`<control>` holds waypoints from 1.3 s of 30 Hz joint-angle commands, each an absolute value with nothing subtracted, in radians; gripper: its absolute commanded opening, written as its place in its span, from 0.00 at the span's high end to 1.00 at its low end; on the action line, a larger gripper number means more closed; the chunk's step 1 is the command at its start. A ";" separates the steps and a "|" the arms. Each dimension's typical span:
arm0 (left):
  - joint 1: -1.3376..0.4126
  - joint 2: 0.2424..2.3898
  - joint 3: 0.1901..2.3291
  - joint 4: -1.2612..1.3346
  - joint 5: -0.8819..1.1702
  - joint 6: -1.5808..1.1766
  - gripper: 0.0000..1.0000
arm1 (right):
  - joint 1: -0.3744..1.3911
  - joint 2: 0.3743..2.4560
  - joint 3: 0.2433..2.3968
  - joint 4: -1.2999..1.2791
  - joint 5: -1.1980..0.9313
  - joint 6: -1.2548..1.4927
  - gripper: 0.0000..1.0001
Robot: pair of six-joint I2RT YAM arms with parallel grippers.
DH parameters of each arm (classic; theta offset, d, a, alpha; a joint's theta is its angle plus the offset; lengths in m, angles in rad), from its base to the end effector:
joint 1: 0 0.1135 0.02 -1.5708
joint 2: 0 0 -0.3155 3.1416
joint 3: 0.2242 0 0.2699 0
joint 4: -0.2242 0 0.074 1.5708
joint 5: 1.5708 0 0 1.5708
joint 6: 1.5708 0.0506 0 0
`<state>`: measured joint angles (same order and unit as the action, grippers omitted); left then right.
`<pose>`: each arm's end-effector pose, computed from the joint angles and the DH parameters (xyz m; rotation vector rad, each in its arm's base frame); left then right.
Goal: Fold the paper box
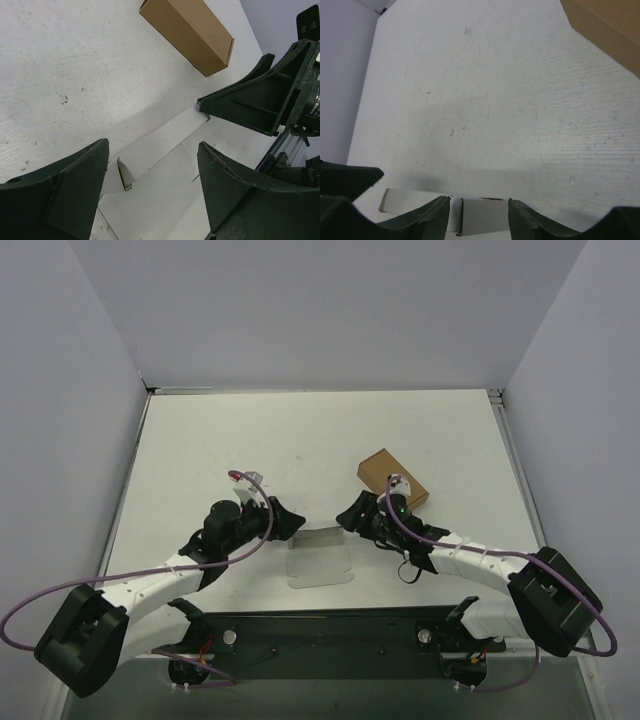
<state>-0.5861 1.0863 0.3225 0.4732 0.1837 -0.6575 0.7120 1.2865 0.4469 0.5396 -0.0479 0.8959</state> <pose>0.1808 -0.1311 0.2186 0.0652 1.9867 -1.0087 0.2035 0.1788 0.2237 0.1513 2.0322 1.1158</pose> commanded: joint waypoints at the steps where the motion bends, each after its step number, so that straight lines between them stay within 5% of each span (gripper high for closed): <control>1: -0.560 1.014 0.382 0.378 0.178 -0.609 0.18 | 0.709 1.160 0.468 0.437 -0.018 0.760 0.46; 9: -0.457 0.897 0.608 -0.052 0.207 -0.526 0.15 | 0.735 1.036 0.575 0.235 -0.104 0.252 0.42; 19: -0.333 0.969 0.971 -0.524 0.248 -0.296 0.03 | 0.954 1.152 0.753 0.087 0.041 -0.179 0.42; 25: -0.281 0.994 0.846 -0.335 0.221 -0.180 0.03 | 1.060 1.284 0.790 0.152 0.107 -0.288 0.43; 39: -0.202 0.982 0.790 -0.351 0.271 -0.219 0.03 | 1.135 1.568 0.903 0.196 0.325 -0.474 0.45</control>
